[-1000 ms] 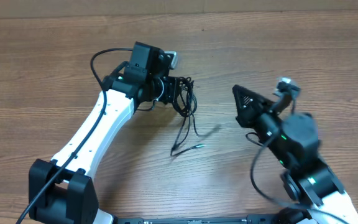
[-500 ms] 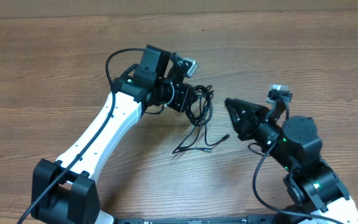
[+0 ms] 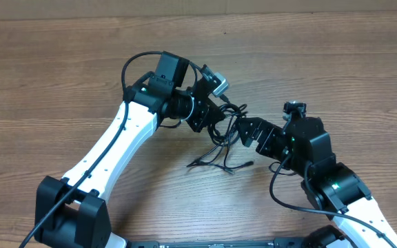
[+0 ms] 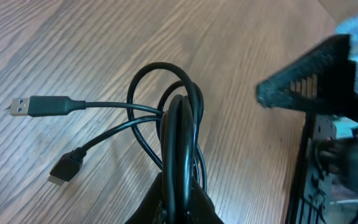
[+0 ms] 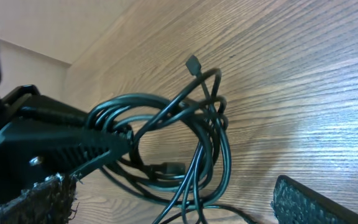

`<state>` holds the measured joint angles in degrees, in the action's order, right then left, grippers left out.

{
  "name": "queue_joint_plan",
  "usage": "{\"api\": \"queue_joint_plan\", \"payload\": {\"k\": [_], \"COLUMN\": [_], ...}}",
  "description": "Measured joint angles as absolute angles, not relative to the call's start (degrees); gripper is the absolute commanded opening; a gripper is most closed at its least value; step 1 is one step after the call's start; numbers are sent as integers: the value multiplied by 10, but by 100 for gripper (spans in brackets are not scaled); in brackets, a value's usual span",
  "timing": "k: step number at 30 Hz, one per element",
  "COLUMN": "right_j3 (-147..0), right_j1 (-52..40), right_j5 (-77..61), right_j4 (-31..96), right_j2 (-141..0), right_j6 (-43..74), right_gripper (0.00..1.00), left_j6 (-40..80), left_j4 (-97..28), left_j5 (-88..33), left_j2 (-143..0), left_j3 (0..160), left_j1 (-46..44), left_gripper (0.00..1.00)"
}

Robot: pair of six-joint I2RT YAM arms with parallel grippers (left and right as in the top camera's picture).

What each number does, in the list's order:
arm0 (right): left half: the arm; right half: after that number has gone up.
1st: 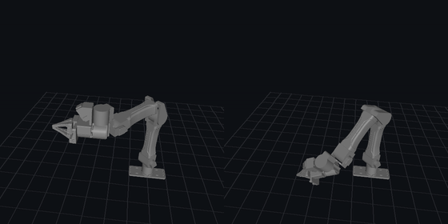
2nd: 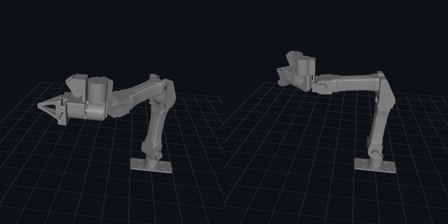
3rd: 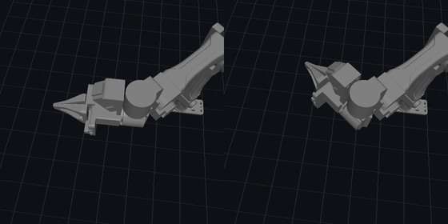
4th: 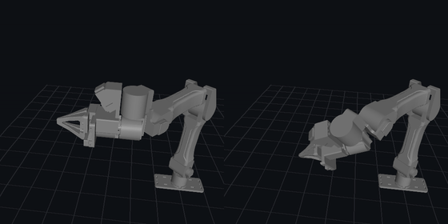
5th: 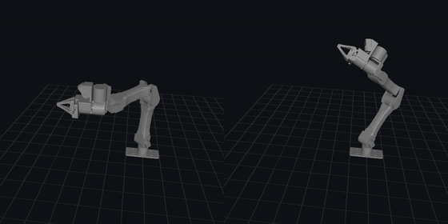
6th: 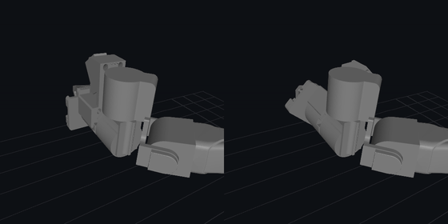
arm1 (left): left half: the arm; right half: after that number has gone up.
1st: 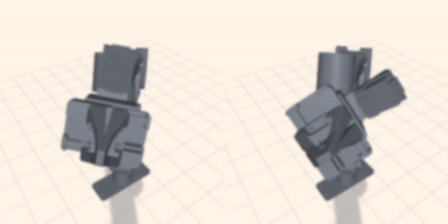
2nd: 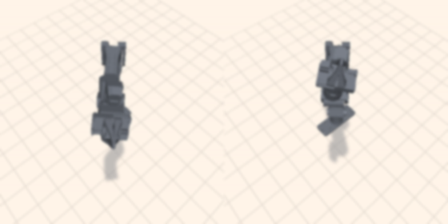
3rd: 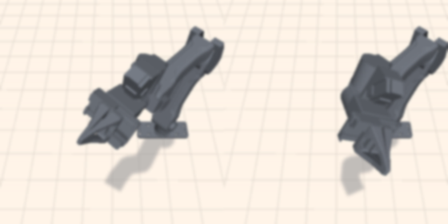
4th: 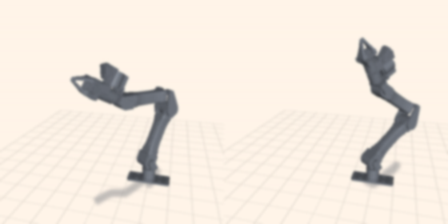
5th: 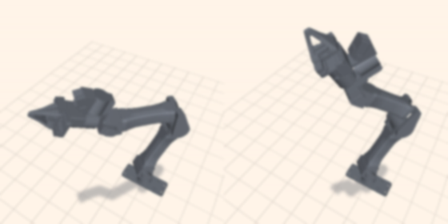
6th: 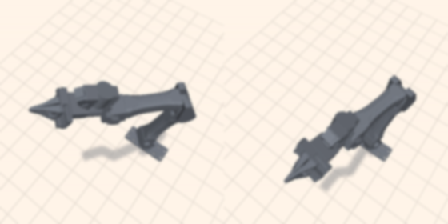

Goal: Untangle cables

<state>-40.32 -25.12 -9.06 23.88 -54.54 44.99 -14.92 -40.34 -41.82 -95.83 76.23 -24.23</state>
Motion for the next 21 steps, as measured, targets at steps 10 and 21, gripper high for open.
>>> {"api": "queue_joint_plan", "payload": {"k": [10,21], "right_j3": [-403,-403], "right_j1": [-251,-251], "right_j5": [-90,-91], "right_j4": [241,242], "right_j2": [-564,-594], "right_j6": [450,450], "right_gripper": [100,100], "left_j6": [-278,-274], "left_j4": [-501,-511], "left_j5": [-544,-615], "left_j2": [-958,-958], "left_j3": [762,762], "left_j1": [-154,-103], "left_gripper": [4,4]}}
